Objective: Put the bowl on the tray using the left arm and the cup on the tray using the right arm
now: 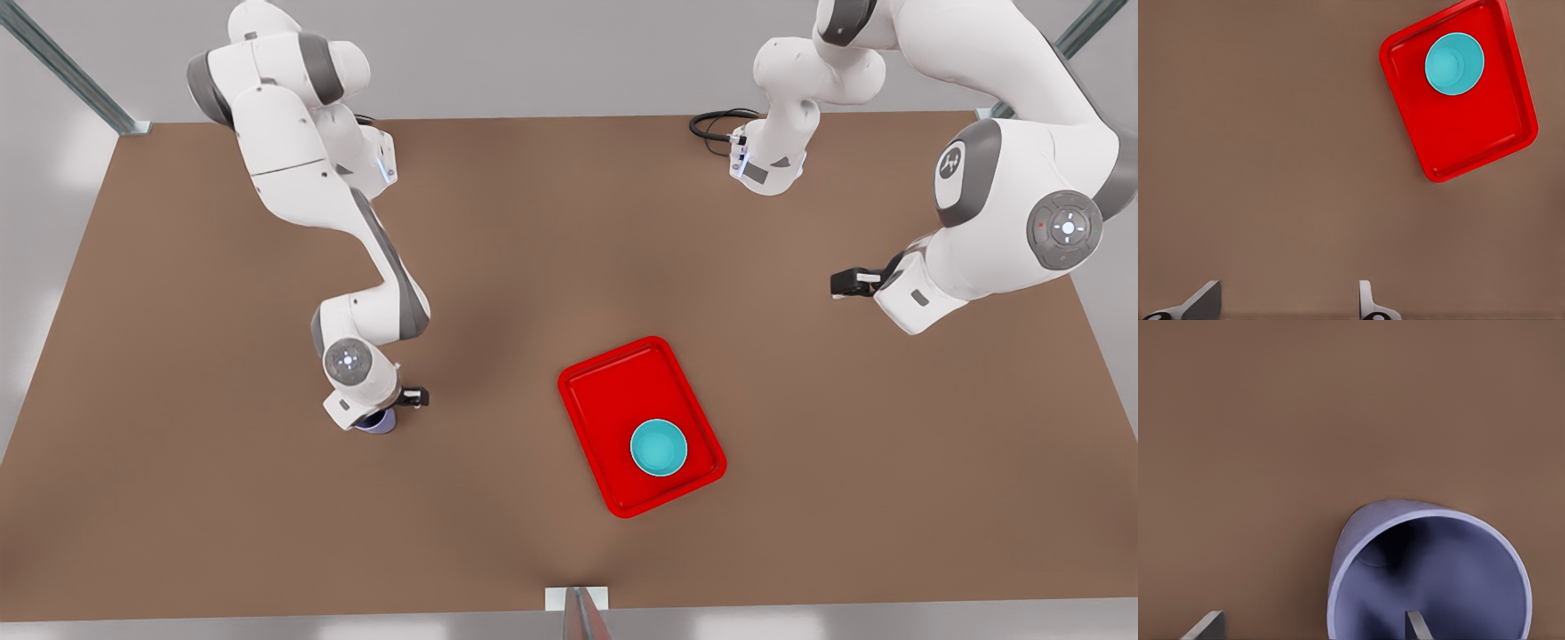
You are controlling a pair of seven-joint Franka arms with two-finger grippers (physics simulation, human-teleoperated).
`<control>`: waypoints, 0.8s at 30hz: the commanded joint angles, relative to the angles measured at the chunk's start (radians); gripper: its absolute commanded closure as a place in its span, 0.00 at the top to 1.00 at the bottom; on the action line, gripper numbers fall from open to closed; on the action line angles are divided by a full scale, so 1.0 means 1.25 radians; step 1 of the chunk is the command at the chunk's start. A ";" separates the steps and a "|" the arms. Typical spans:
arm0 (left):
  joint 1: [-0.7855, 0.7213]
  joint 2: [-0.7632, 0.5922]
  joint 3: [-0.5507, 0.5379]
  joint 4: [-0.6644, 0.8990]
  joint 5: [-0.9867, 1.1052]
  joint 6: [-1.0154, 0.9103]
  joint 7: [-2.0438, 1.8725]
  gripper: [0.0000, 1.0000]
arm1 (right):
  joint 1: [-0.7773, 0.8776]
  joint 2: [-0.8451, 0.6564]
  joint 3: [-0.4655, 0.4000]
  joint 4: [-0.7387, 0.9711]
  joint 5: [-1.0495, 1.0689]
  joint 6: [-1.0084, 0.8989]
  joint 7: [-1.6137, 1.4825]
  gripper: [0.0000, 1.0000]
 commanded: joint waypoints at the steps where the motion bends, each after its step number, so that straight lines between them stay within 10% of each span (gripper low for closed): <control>1: -0.002 -0.002 -0.002 0.000 0.000 -0.004 0.004 1.00 | 0.000 0.009 -0.005 0.008 0.004 0.010 0.016 1.00; 5: -0.003 -0.002 -0.004 0.000 0.000 -0.007 0.004 1.00 | 0.000 0.014 -0.006 0.009 0.005 0.010 0.014 1.00; 10: -0.004 -0.002 -0.006 0.000 0.000 -0.012 0.003 1.00 | 0.002 0.012 -0.009 0.019 0.006 0.004 0.010 0.48; 16: -0.004 -0.002 -0.006 0.000 0.000 -0.012 0.003 1.00 | 0.003 0.009 -0.009 0.019 0.004 -0.008 0.004 0.21; 24: -0.004 -0.003 -0.006 0.000 0.002 -0.026 0.003 1.00 | 0.068 0.000 -0.004 0.098 0.011 -0.095 -0.001 0.21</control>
